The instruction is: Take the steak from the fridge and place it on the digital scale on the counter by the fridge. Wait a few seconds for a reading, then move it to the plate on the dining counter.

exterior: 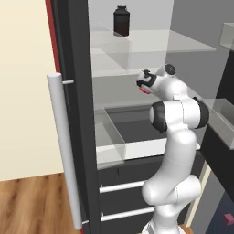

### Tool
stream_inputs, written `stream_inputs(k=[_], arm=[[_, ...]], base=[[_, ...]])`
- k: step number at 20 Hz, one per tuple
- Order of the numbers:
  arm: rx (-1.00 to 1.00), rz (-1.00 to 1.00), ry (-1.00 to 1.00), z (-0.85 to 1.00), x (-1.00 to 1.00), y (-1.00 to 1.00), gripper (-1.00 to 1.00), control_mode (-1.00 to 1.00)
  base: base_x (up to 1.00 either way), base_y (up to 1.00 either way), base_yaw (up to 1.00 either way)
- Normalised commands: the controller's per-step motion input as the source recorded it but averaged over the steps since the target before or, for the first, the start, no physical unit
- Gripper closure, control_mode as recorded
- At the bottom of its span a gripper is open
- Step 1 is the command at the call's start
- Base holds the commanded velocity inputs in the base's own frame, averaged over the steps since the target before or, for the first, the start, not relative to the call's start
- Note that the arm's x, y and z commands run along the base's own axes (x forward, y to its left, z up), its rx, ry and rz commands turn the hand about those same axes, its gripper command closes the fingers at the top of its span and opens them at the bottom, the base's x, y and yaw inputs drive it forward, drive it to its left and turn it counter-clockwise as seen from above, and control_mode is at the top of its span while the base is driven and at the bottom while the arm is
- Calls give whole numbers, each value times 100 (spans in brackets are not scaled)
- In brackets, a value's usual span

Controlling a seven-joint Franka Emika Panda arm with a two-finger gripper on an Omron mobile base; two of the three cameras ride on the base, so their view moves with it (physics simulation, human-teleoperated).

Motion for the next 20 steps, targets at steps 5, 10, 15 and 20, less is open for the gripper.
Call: stream_inputs(k=[5, 10, 15, 20], arm=[[0, -3, 2, -66, -15, 56, -100, -100], [0, -4, 7, -68, -1, 52, 100, -100], [5, -3, 13, -63, 0, 48, 100, -100], [12, 0, 11, -46, -1, 53, 100, -100]], base=[[0, 0, 0], [0, 0, 0], [0, 0, 0], [0, 0, 0]])
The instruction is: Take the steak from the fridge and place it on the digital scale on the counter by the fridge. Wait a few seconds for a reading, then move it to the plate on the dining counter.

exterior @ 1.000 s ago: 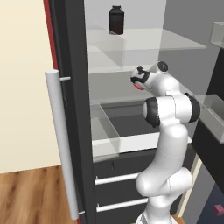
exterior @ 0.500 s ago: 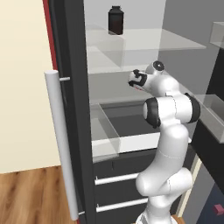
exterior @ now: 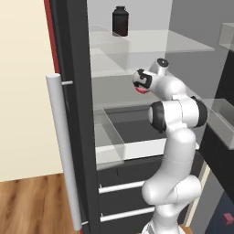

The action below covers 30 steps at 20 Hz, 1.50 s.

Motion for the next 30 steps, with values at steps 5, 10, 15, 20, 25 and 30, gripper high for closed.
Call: stream_inputs(k=[5, 10, 15, 20, 25, 30], arm=[[13, 0, -1, -5, -33, 60, 100, -100], [5, 0, -13, 0, -60, 37, 100, -100], [0, 0, -17, 0, -92, 20, 100, -100], [0, 0, -17, 41, -100, 8, 100, -100], [0, 0, 1, 100, -100, 0, 100, -100], [0, 0, 15, 56, -100, 0, 100, -100]], base=[[0, 0, 0], [0, 0, 0], [0, 0, 0], [0, 0, 0], [0, 0, 0], [0, 0, 0]])
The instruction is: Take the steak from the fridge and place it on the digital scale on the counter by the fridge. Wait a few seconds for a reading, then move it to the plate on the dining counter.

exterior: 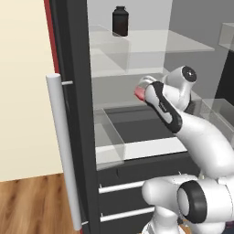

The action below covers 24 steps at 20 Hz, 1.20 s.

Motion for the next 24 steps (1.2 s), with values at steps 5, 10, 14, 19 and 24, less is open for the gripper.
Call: stream_inputs(k=[5, 10, 14, 19, 24], arm=[[-5, 0, 18, 4, -100, -6, 100, -100], [-16, 0, 11, -10, -91, -14, 100, -100], [-18, 0, 2, -21, -69, -12, 100, -100], [-5, 0, 0, -6, -32, -3, 100, -100], [0, 0, 0, -1, -3, 0, 100, 100]], base=[[0, 0, 0], [0, 0, 0], [0, 0, 0], [0, 0, 0], [-47, 0, 0]])
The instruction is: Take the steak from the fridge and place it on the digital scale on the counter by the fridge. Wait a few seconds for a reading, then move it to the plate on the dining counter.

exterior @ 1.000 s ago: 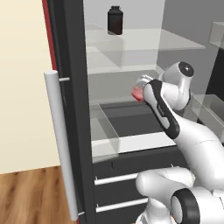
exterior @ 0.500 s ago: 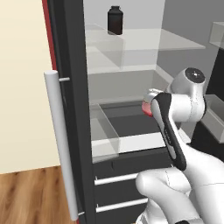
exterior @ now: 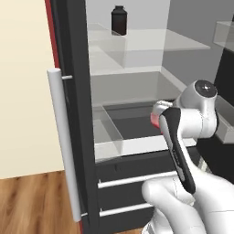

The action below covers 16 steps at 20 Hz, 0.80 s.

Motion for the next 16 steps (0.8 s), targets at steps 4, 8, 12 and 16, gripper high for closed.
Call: stream_inputs(k=[4, 8, 12, 16], arm=[[0, 0, 0, 0, 0, 0, 100, 100], [0, 0, 0, 0, 0, 0, 100, 100], [0, 0, 0, 0, 0, 0, 100, 100], [0, 0, 0, 0, 0, 0, 100, 100]], base=[[-100, 0, 0], [-100, -3, 0], [-100, -14, 29], [-100, 0, 77]])
